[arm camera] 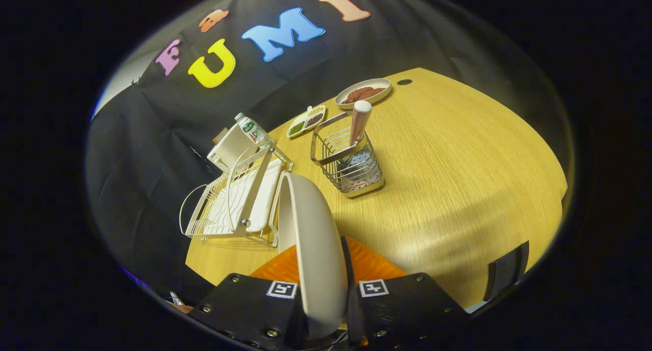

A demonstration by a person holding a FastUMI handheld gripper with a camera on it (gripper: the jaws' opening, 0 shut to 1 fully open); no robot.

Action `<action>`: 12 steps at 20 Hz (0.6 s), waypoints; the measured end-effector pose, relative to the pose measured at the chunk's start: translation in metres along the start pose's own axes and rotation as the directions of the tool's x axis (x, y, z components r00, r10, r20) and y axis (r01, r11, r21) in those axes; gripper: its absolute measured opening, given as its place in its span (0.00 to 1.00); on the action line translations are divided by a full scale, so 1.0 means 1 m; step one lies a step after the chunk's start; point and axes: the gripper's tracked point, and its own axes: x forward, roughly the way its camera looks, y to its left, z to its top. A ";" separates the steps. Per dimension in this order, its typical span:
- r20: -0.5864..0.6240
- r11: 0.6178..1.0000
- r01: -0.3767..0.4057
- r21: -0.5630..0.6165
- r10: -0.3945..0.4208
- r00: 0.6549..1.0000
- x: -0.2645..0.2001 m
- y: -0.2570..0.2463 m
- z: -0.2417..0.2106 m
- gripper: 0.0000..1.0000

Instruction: Take the plate from the dish rack, then take the spoon from the basket and place it into the plate.

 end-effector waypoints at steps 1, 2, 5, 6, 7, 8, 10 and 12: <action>0.005 1.000 -0.015 0.003 0.015 1.000 0.001 -0.003 0.001 0.30; 0.006 1.000 -0.023 0.004 0.023 1.000 0.004 -0.006 0.000 0.30; -0.002 0.999 0.014 -0.048 -0.014 1.000 0.006 -0.029 -0.005 0.41; 0.000 0.999 0.009 -0.049 -0.009 1.000 0.007 -0.030 -0.004 0.42; 0.005 0.999 0.010 -0.046 -0.010 1.000 0.007 -0.033 -0.001 0.43; 0.011 0.998 0.028 -0.064 -0.027 1.000 0.008 -0.039 0.001 0.43; 0.027 0.994 0.051 -0.101 -0.049 0.998 0.007 -0.044 0.006 0.45; 0.018 0.987 0.084 -0.140 -0.082 0.996 0.005 -0.056 0.004 0.52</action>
